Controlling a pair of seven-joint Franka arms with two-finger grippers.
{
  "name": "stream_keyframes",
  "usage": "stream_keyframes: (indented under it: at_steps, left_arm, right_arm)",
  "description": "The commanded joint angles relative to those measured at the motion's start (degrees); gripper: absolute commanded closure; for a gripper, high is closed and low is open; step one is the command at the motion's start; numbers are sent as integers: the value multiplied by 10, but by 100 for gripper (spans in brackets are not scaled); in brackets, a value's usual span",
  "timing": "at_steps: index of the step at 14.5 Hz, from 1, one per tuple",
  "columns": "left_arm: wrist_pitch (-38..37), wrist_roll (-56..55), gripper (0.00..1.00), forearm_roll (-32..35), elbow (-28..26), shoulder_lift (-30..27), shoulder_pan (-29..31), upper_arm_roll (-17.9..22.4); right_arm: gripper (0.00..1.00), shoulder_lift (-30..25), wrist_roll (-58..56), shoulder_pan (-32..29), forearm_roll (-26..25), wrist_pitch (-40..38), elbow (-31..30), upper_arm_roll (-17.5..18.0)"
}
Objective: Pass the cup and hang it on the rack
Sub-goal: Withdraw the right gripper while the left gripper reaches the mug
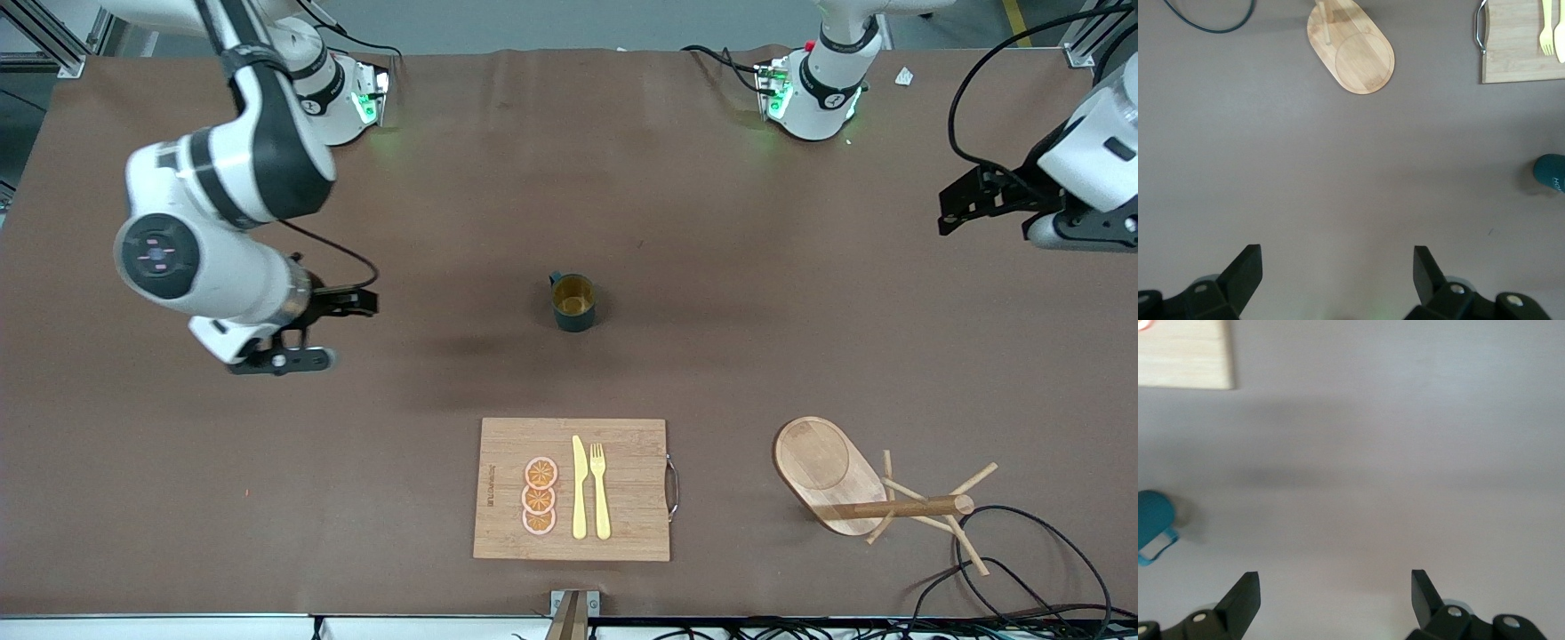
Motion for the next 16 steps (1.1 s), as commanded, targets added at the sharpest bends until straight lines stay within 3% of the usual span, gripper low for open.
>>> stream_keyframes:
  at_steps: [1,8,16]
  left_arm:
    - [-2,-45,0,1,15,19,-32,-10]
    - [57,-268,0,3,15,85,-150,-11]
    - [149,-473,0,5,16,158,-275,-9]
  right_arm:
    - [0,-35,-13,-54,-18,-14,-21,12]
    - [0,-71,-113,-146,-58,-56,-20,12]
    - [0,-95,-135,-197,-53,-92,-19,13]
